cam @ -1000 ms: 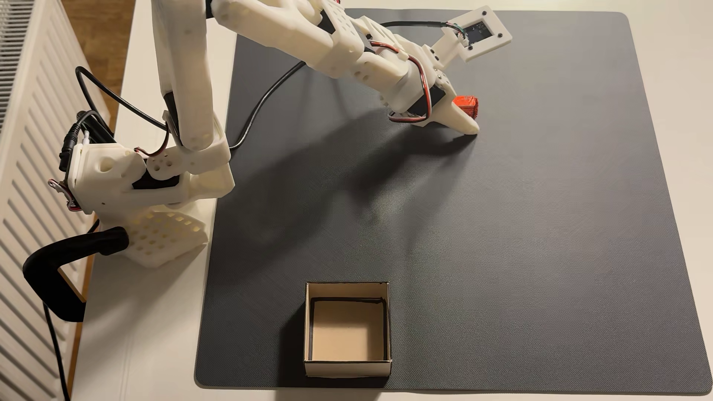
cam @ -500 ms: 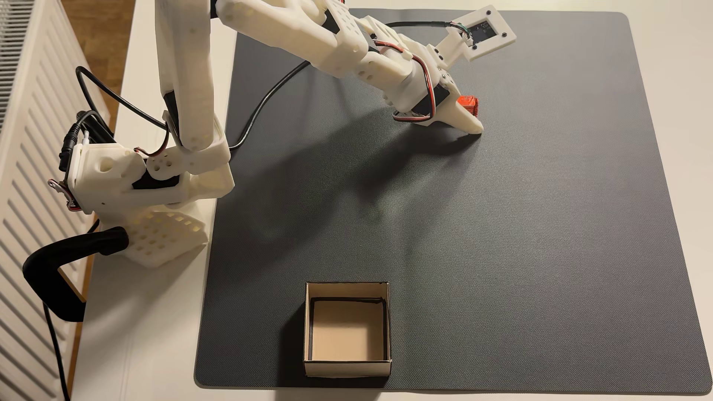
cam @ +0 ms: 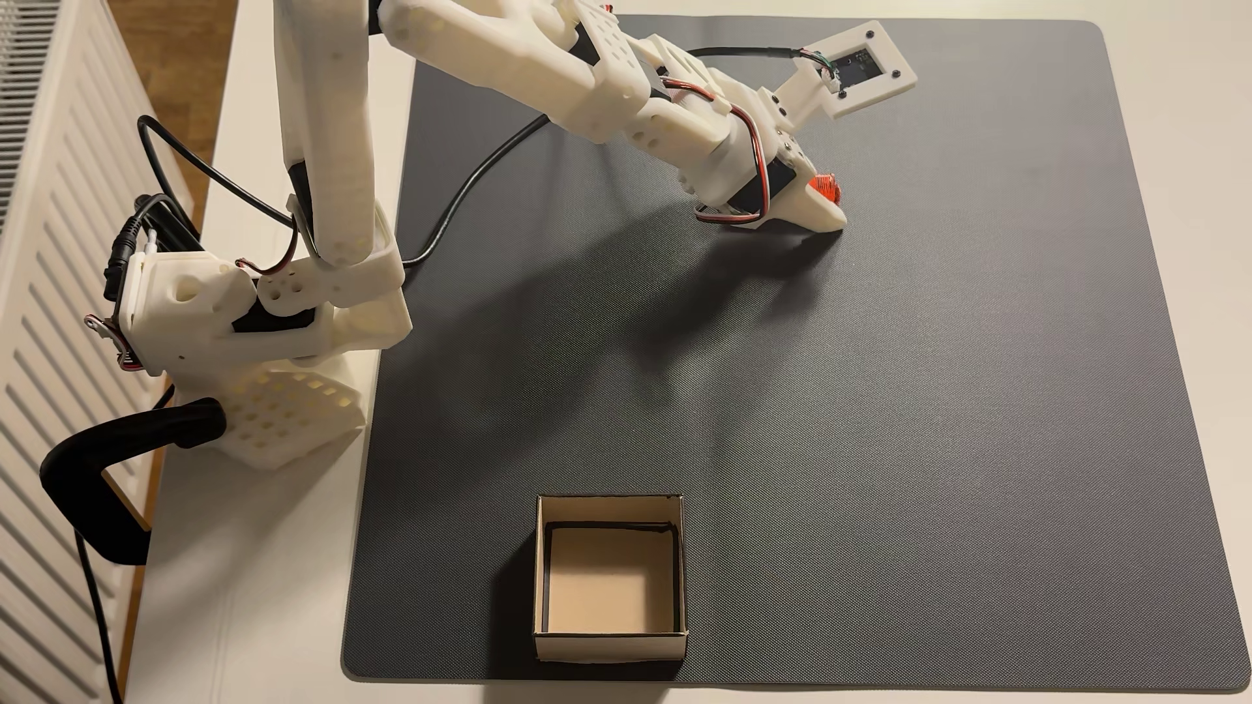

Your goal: Pick the red object and place it in the box

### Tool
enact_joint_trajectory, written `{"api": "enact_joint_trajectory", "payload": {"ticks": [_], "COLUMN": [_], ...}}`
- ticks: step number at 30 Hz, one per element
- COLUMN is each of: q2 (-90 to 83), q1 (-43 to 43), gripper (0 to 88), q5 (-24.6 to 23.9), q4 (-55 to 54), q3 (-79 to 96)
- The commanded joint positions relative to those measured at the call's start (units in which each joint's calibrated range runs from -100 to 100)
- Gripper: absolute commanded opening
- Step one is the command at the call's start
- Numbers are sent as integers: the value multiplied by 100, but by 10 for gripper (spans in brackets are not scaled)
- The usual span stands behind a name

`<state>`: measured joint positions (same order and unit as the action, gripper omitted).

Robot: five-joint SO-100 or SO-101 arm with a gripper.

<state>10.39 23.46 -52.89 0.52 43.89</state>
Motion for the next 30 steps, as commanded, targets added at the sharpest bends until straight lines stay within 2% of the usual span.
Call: {"api": "enact_joint_trajectory", "payload": {"ticks": [1,4,11,19,24,27,30], "q2": [-27,-27,-27,-53,-784,-1439,-2323], "q1": [74,82,148,111,104,82,-59], "gripper": [159,156,40,32,40,49,94], "q5": [27,27,204,220,251,371,512], "q4": [79,79,79,70,140,682,1364], "q3": [42,51,51,-21,-12,-76,-121]}}
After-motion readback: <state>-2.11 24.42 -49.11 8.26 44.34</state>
